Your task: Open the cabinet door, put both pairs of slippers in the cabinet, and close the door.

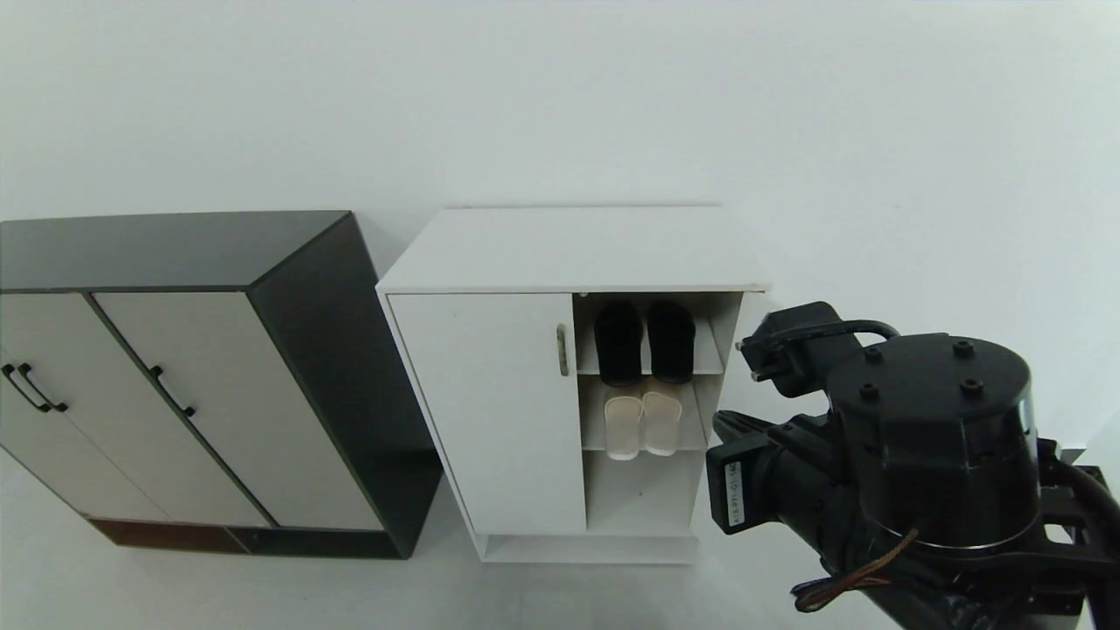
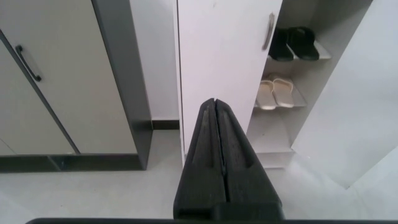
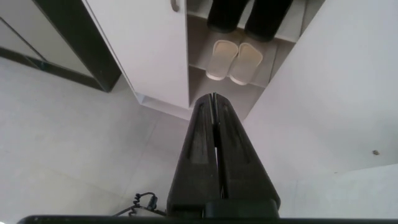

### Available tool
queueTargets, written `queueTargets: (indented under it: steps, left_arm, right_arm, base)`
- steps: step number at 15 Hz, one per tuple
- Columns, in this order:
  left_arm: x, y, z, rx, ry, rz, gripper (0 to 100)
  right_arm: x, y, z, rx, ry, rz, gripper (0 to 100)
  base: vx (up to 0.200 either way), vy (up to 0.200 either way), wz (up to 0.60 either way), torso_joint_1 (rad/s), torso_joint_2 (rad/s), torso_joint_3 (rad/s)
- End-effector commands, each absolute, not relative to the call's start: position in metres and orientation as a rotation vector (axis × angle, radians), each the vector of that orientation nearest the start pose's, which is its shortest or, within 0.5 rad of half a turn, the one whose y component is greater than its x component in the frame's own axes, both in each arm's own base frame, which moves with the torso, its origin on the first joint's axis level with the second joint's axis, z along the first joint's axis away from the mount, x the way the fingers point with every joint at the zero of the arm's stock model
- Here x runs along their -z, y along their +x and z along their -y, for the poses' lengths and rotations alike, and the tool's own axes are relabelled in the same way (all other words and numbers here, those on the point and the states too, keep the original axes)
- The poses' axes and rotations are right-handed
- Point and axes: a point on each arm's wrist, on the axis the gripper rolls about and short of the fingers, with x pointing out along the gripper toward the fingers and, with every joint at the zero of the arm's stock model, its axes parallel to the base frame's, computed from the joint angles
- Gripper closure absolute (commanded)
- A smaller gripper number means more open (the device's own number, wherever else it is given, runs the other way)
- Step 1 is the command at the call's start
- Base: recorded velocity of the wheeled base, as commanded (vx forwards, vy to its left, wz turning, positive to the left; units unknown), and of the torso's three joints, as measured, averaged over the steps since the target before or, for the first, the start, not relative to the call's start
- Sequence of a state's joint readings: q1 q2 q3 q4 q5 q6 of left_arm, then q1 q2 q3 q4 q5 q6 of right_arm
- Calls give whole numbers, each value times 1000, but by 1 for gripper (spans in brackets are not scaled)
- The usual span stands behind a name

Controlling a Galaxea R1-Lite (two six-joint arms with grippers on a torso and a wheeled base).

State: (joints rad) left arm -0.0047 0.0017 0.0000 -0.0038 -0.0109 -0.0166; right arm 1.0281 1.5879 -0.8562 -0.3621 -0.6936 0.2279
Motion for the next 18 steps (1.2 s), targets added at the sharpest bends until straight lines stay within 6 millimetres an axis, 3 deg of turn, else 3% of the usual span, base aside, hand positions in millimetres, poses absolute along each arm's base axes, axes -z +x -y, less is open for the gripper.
queueTargets:
  steps: [1,5,11,18]
  left_arm:
    - [-76,-23,0,15,-17,3,100]
    - [-76,-23,0,15,-17,3,100]
    - [-76,-23,0,17,-17,3,100]
    - [-76,-23,0,17,-17,3,100]
  right_arm:
    - [-204,156,-229,-298,-55,-278,100]
    - [-202,158,-226,-315,-56,-291,100]
    - [-199,160,-225,-305,-69,-299,100]
    - [-198,162,-223,-294,-68,-300,100]
  base:
    - [0,0,0,256,-574,-330]
    - [0,0,0,166,-372,-204]
    - [0,0,0,7,-13,-7]
    - [0,0,-600,4,3,1]
